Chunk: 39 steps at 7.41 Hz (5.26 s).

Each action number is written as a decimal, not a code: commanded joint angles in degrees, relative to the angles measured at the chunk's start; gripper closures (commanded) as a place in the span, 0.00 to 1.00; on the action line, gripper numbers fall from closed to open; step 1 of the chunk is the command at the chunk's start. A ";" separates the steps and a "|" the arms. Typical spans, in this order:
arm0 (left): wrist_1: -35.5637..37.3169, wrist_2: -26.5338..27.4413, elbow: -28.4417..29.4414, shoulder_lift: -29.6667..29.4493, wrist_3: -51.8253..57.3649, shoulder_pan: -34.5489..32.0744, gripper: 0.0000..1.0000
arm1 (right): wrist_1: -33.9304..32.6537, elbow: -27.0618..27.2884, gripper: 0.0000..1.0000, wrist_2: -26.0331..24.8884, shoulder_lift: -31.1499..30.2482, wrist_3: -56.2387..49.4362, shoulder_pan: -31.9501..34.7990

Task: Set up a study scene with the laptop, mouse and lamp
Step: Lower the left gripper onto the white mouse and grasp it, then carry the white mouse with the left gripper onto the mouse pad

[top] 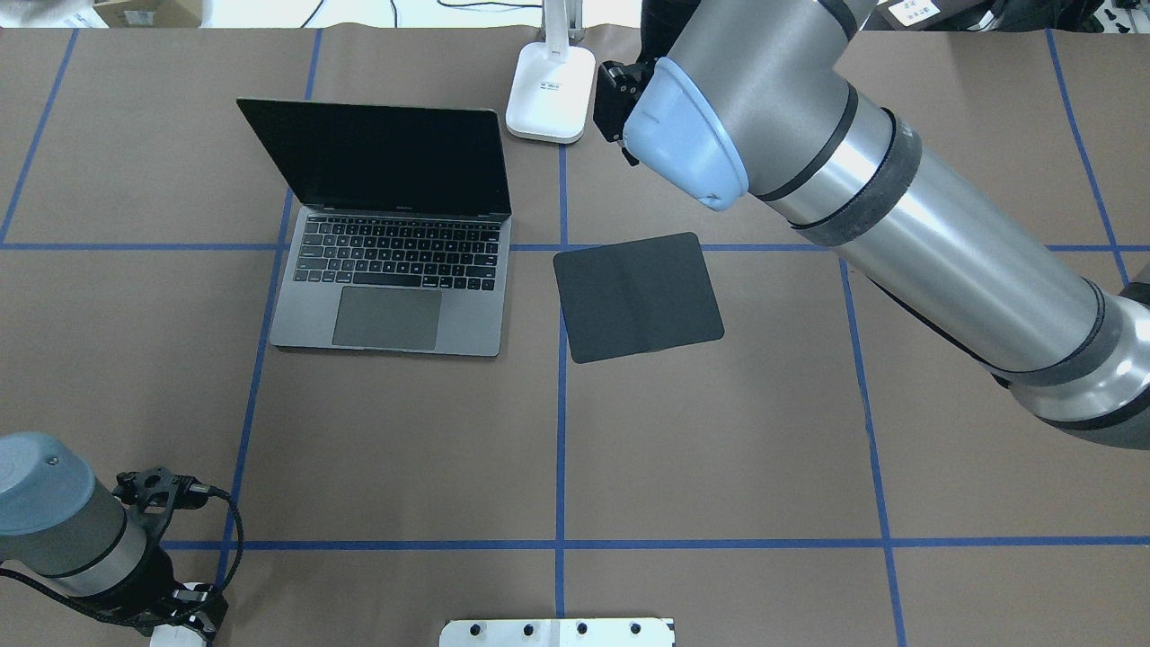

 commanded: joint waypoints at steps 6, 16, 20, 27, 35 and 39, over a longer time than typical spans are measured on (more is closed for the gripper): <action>0.24 -1.88 -2.32 -0.28 -0.27 -0.35 0.38 | 0.01 0.85 0.00 -0.02 -0.56 0.00 -0.25; 1.04 -5.84 -2.24 -12.03 0.61 -18.08 0.37 | 0.01 5.94 0.00 0.24 -5.30 0.00 -0.34; 9.69 -5.84 4.97 -30.12 0.70 -24.60 0.36 | 5.28 10.43 0.00 0.07 -12.25 0.00 -0.08; 15.18 -5.41 26.63 -58.50 -0.96 -23.66 0.35 | 5.28 15.44 0.00 0.77 -19.20 0.18 6.68; 5.61 4.97 49.70 -71.91 -4.66 -19.25 0.35 | 5.46 17.46 0.00 0.15 -22.80 0.09 7.92; 5.43 5.40 49.53 -71.73 -4.57 -19.33 0.01 | 5.46 17.73 0.00 0.24 -22.89 0.09 7.92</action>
